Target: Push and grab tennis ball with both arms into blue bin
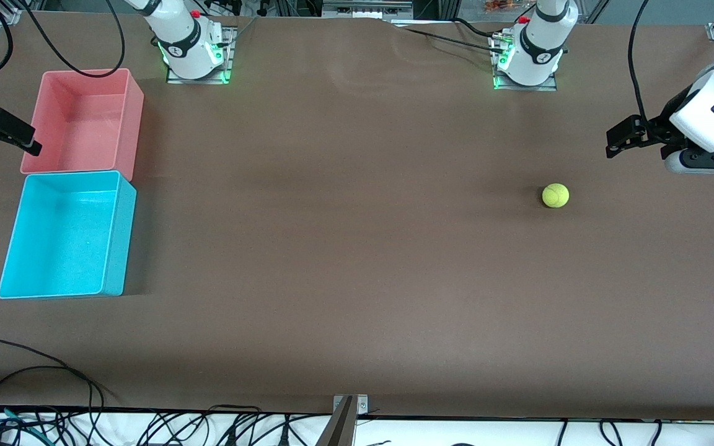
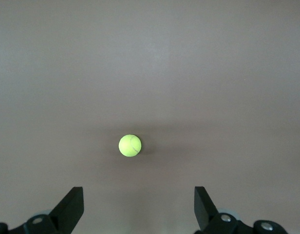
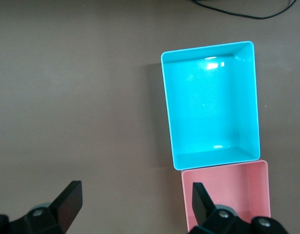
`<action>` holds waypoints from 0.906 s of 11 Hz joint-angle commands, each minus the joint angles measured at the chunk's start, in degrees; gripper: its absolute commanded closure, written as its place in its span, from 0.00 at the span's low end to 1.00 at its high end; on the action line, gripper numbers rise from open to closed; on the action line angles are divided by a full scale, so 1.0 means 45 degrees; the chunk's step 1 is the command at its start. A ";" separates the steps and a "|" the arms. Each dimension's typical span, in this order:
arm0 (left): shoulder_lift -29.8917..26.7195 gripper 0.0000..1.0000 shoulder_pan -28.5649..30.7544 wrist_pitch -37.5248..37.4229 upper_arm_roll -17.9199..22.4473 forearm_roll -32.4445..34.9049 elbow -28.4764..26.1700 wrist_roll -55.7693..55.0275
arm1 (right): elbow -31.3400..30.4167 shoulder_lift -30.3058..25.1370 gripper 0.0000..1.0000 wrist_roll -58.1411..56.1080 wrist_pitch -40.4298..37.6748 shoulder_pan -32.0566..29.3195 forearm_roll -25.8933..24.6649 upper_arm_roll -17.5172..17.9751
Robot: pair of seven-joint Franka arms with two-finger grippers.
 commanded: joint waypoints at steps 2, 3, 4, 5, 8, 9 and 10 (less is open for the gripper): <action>0.0010 0.00 -0.0017 -0.0221 0.0014 -0.0142 0.0193 0.0264 | 0.0211 0.0020 0.00 0.0110 -0.0081 0.0022 0.0243 -0.0051; 0.0010 0.00 -0.0017 -0.0221 0.0014 -0.0162 0.0193 0.0264 | 0.0211 0.0020 0.00 0.0110 -0.0082 0.0022 0.0243 -0.0051; 0.0029 0.00 -0.0017 -0.0221 0.0014 -0.0181 0.0193 0.0264 | 0.0211 0.0020 0.00 0.0110 -0.0082 0.0022 0.0243 -0.0051; 0.0029 0.00 0.0021 -0.0221 0.0014 -0.0220 0.0174 0.0283 | 0.0211 0.0039 0.00 0.0110 -0.0082 0.0022 0.0243 -0.0051; 0.0010 0.00 0.0061 -0.0298 0.0034 -0.0240 0.0155 0.0283 | 0.0211 0.0039 0.00 0.0110 -0.0081 0.0022 0.0243 -0.0051; 0.0010 0.07 0.0061 -0.0318 0.0034 -0.0240 0.0135 0.0283 | 0.0211 0.0020 0.00 0.0110 -0.0062 0.0022 0.0243 -0.0051; 0.0010 0.33 0.0061 -0.0318 0.0015 -0.0240 0.0135 0.0283 | 0.0211 0.0020 0.00 0.0110 -0.0062 0.0022 0.0243 -0.0051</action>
